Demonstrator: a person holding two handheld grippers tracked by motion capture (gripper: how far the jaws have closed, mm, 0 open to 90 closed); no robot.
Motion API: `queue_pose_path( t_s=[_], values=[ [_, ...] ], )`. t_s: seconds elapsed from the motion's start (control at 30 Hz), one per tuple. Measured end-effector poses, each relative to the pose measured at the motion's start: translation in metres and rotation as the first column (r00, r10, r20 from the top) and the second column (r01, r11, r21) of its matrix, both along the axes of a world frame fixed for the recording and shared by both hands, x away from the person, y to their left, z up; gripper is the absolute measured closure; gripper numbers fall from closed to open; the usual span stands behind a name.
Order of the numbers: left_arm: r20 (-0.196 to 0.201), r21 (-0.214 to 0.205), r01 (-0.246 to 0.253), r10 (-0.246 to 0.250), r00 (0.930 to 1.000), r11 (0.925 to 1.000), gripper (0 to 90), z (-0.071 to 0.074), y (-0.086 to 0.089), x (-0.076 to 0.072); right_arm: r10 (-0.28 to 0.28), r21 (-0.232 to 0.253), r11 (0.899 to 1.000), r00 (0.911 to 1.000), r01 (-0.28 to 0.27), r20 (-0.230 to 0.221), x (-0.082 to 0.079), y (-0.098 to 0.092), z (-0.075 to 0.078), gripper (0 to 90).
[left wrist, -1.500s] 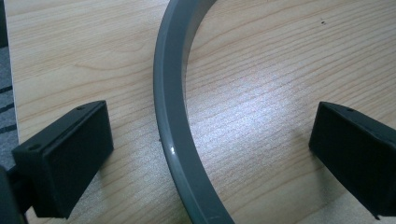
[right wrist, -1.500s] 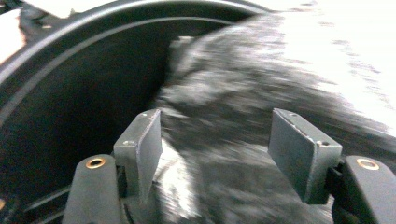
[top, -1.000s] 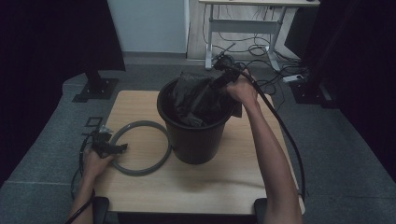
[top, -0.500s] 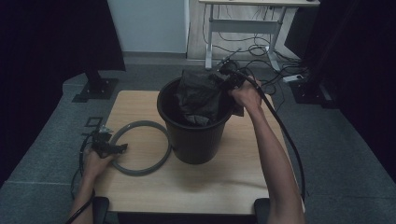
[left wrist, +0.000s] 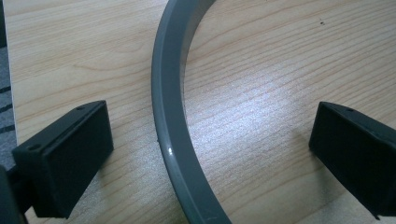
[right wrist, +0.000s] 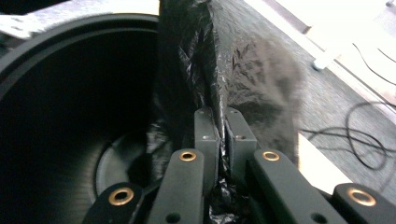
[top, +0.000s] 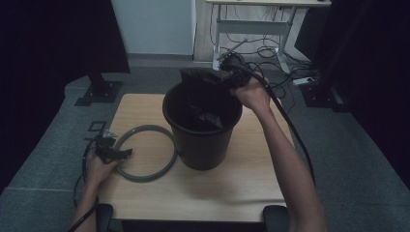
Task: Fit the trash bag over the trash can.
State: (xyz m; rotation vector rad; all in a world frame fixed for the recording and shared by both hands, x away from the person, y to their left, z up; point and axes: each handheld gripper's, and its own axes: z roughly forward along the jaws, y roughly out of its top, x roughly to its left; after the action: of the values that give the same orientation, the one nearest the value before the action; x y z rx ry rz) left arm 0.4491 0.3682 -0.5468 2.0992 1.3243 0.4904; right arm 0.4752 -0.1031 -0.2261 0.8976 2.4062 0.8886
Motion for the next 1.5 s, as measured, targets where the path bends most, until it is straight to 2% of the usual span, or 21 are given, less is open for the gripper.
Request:
queue_pose_path(
  t_s=[0.13,0.27,0.3,0.33,0.37,0.43,0.47,0.53,0.57,0.63,0.73,0.77,0.87,0.93,1.03,1.13,1.23,1.27,1.3,1.37,1.5],
  values=[
    [0.001,-0.001,0.002,-0.002,1.0,1.0,0.0,0.0,-0.001,0.0,0.055,-0.009,0.998,0.9985,-0.055,-0.005,-0.009,0.015,-0.003,82.7],
    [0.001,-0.002,0.002,-0.002,1.0,1.0,0.0,0.0,-0.001,0.0,0.097,-0.011,0.995,0.9931,-0.098,-0.065,-0.006,0.025,-0.028,80.7],
    [0.001,-0.002,0.002,-0.002,1.0,1.0,0.0,0.0,-0.001,0.0,0.097,-0.011,0.995,0.9931,-0.098,-0.065,-0.006,0.025,-0.028,80.7],
    [0.001,-0.002,0.002,-0.002,1.0,1.0,0.0,0.0,-0.001,0.0,0.103,-0.012,0.994,0.9894,-0.105,-0.102,-0.002,0.027,-0.041,78.7],
    [0.001,-0.002,0.001,-0.001,1.0,1.0,0.0,0.0,-0.001,0.0,0.105,-0.018,0.994,0.9882,-0.107,-0.112,-0.001,0.027,-0.045,76.6],
    [0.001,-0.002,0.002,-0.002,1.0,1.0,0.0,0.0,-0.001,0.0,0.105,-0.02,0.994,0.9837,-0.11,-0.146,0.002,0.028,-0.054,68.3],
    [0.001,-0.002,0.002,-0.002,1.0,1.0,0.0,0.0,-0.001,0.0,0.105,-0.02,0.994,0.9837,-0.11,-0.146,0.002,0.028,-0.054,68.3],
    [0.001,-0.002,0.002,-0.002,1.0,1.0,0.0,0.0,-0.001,0.0,0.097,-0.03,0.994,0.9825,-0.103,-0.159,0.003,0.028,-0.058,48.4],
    [0.001,-0.002,0.002,-0.002,1.0,1.0,0.0,0.0,-0.001,0.0,0.105,-0.014,0.994,0.9806,-0.109,-0.166,0.004,0.026,-0.056,38.4],
    [0.001,-0.002,0.002,-0.002,1.0,1.0,0.0,0.0,-0.001,0.0,0.118,0.009,0.993,0.9807,-0.118,-0.156,0.004,0.022,-0.049,31.8],
    [0.001,-0.002,0.002,-0.002,1.0,1.0,0.0,0.0,-0.001,0.0,0.129,0.048,0.991,0.9809,-0.124,-0.145,0.002,0.017,-0.039,29.1],
    [0.001,-0.001,0.002,-0.002,1.0,1.0,0.0,0.0,-0.001,0.0,0.135,0.073,0.989,0.9834,-0.127,-0.122,0.002,0.012,-0.026,28.9],
    [0.001,-0.002,0.001,-0.001,1.0,1.0,0.0,0.0,-0.001,0.0,0.088,0.084,0.993,0.9931,-0.082,-0.077,0.006,0.004,-0.008,29.2],
    [0.001,-0.002,0.001,-0.001,1.0,1.0,0.0,0.0,-0.001,0.0,0.061,0.077,0.995,0.9966,-0.057,-0.055,0.009,0.001,-0.003,29.2],
    [0.001,-0.002,0.002,-0.002,1.0,1.0,0.0,0.0,-0.001,0.0,-0.045,0.031,0.999,0.9989,0.044,0.015,0.032,-0.005,-0.002,25.9],
    [0.001,-0.002,0.003,-0.003,1.0,1.0,0.0,0.0,-0.001,0.0,-0.057,0.007,0.998,0.9982,0.057,0.019,0.046,-0.003,-0.014,23.5],
    [0.001,-0.002,0.005,-0.005,1.0,1.0,0.0,0.0,-0.001,0.0,-0.044,-0.029,0.999,0.999,0.044,-0.002,0.061,0.003,-0.036,23.6],
    [0.001,-0.002,0.005,-0.005,1.0,1.0,0.0,0.0,-0.001,0.0,-0.044,-0.029,0.999,0.999,0.044,-0.002,0.061,0.003,-0.036,23.6],
    [0.001,-0.002,0.006,-0.006,1.0,1.0,0.0,0.0,-0.001,0.0,-0.044,-0.069,0.997,0.9987,0.043,-0.025,0.067,0.006,-0.051,24.9],
    [0.001,-0.002,0.006,-0.006,1.0,1.0,0.0,0.0,-0.001,0.0,-0.054,-0.101,0.994,0.9974,0.049,-0.047,0.073,0.007,-0.063,29.0],
    [0.002,-0.003,0.007,-0.007,1.0,1.0,0.0,0.0,-0.001,0.0,-0.091,-0.205,0.976,0.9893,0.066,-0.114,0.079,0.008,-0.078,43.9]
  ],
)
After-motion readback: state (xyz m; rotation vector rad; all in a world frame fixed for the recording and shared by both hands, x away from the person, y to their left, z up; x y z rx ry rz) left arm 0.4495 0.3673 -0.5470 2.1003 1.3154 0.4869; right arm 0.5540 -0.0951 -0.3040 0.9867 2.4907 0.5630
